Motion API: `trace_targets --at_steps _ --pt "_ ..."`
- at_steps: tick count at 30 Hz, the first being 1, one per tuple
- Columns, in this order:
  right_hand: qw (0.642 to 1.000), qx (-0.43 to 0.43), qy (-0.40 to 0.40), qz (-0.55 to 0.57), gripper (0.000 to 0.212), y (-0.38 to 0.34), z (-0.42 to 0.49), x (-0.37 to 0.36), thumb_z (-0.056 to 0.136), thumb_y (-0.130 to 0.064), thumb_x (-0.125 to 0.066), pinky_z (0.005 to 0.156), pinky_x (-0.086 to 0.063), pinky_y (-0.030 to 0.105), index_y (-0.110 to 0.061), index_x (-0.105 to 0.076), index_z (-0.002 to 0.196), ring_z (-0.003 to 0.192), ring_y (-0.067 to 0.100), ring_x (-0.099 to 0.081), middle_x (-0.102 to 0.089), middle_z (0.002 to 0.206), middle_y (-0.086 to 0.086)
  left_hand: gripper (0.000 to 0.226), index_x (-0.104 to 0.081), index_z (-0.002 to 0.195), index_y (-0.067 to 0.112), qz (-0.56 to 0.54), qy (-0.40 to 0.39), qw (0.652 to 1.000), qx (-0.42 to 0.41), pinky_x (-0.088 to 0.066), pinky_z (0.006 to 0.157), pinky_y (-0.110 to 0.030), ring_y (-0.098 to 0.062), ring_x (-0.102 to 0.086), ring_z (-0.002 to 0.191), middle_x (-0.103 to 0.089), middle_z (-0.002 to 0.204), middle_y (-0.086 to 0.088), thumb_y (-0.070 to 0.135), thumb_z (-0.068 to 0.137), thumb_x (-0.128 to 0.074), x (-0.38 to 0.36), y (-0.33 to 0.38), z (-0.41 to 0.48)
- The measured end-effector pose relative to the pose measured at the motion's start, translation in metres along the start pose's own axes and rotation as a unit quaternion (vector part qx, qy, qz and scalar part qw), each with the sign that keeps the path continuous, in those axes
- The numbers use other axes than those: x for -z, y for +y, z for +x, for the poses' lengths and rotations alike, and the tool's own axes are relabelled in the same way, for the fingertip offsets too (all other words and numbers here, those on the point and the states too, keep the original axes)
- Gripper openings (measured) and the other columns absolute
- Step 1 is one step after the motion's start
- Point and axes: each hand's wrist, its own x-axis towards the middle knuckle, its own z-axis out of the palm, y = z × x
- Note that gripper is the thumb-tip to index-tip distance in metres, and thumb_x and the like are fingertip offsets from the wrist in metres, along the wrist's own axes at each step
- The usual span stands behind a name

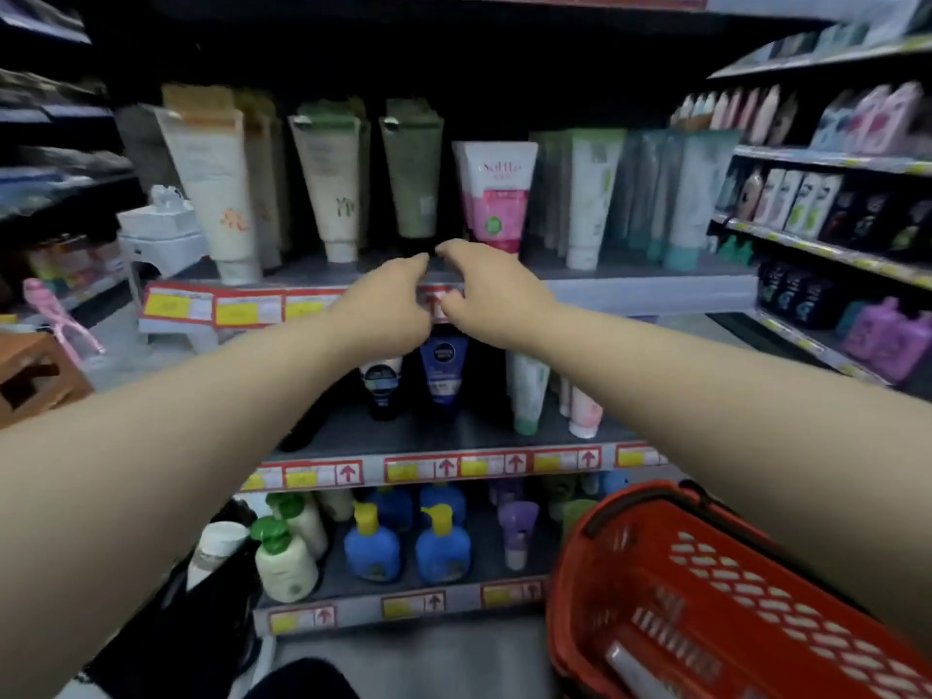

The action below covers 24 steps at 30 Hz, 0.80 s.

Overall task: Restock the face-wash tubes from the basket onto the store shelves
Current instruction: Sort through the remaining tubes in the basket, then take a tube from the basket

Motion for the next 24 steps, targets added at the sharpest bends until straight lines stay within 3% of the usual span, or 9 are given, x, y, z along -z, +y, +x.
trace_targets --at_steps 3,6,7,9,11,15,24 --pt "0.999 -0.012 -0.042 0.004 0.047 0.028 -0.037 -0.005 0.082 -0.015 -0.051 0.095 -0.046 0.041 -0.009 -0.050 0.128 0.118 0.030 -0.053 -0.057 0.129 0.012 0.054 -0.041 0.137 0.009 0.009 -0.034 0.999 -0.008 -0.044 0.096 -0.034 -0.031 -0.050 0.120 -0.050 0.134 -0.013 0.008 0.084 -0.052 -0.034 0.022 -0.018" --pt "0.996 0.002 -0.087 0.000 0.039 0.059 -0.074 -0.014 0.077 -0.016 -0.050 0.085 -0.048 0.040 -0.009 -0.055 0.116 0.106 0.031 -0.056 -0.061 0.113 0.012 0.040 -0.047 0.114 0.010 0.045 -0.097 0.994 -0.020 -0.051 0.081 -0.042 -0.033 -0.059 0.099 -0.056 0.108 -0.012 0.015 0.075 -0.055 -0.072 0.038 -0.027" --pt "0.995 0.005 -0.098 -0.010 0.042 0.071 -0.086 -0.020 0.076 -0.016 -0.051 0.086 -0.048 0.040 -0.009 -0.054 0.117 0.107 0.032 -0.055 -0.060 0.114 0.013 0.048 -0.046 0.118 0.009 0.056 -0.113 0.992 -0.023 -0.051 0.082 -0.042 -0.035 -0.058 0.102 -0.055 0.110 -0.014 0.020 0.071 -0.054 -0.086 0.043 -0.029" --pt "0.994 -0.003 -0.109 -0.033 0.044 0.096 -0.112 -0.033 0.079 -0.016 -0.052 0.088 -0.047 0.041 -0.008 -0.052 0.122 0.112 0.033 -0.053 -0.058 0.120 0.016 0.074 -0.032 0.139 0.003 0.084 -0.144 0.985 -0.034 -0.043 0.100 -0.044 -0.038 -0.045 0.124 -0.044 0.134 -0.020 0.024 0.070 -0.050 -0.116 0.056 -0.037" --pt "0.993 -0.014 -0.110 -0.043 0.044 0.122 -0.139 -0.047 0.079 -0.018 -0.053 0.089 -0.047 0.041 -0.009 -0.053 0.122 0.114 0.033 -0.053 -0.058 0.120 0.016 0.077 -0.022 0.146 0.002 0.098 -0.169 0.980 -0.031 -0.035 0.109 -0.042 -0.036 -0.037 0.134 -0.034 0.146 -0.020 0.019 0.078 -0.053 -0.148 0.066 -0.048" --pt "0.985 -0.065 -0.148 -0.052 0.051 0.170 -0.196 -0.076 0.078 -0.018 -0.055 0.094 -0.045 0.039 -0.010 -0.049 0.128 0.119 0.032 -0.050 -0.054 0.128 0.015 0.073 -0.029 0.143 0.003 0.120 -0.221 0.967 -0.051 -0.038 0.106 -0.038 -0.035 -0.042 0.129 -0.040 0.141 -0.020 0.017 0.079 -0.059 -0.213 0.086 -0.065" --pt "0.950 -0.189 -0.246 -0.034 0.060 0.259 -0.317 -0.124 0.080 -0.022 -0.054 0.099 -0.044 0.041 -0.013 -0.041 0.138 0.124 0.032 -0.045 -0.050 0.132 0.013 0.084 -0.017 0.148 0.001 0.145 -0.320 0.929 -0.117 -0.031 0.112 -0.040 -0.032 -0.034 0.137 -0.030 0.150 -0.016 0.032 0.080 -0.057 -0.350 0.122 -0.096"
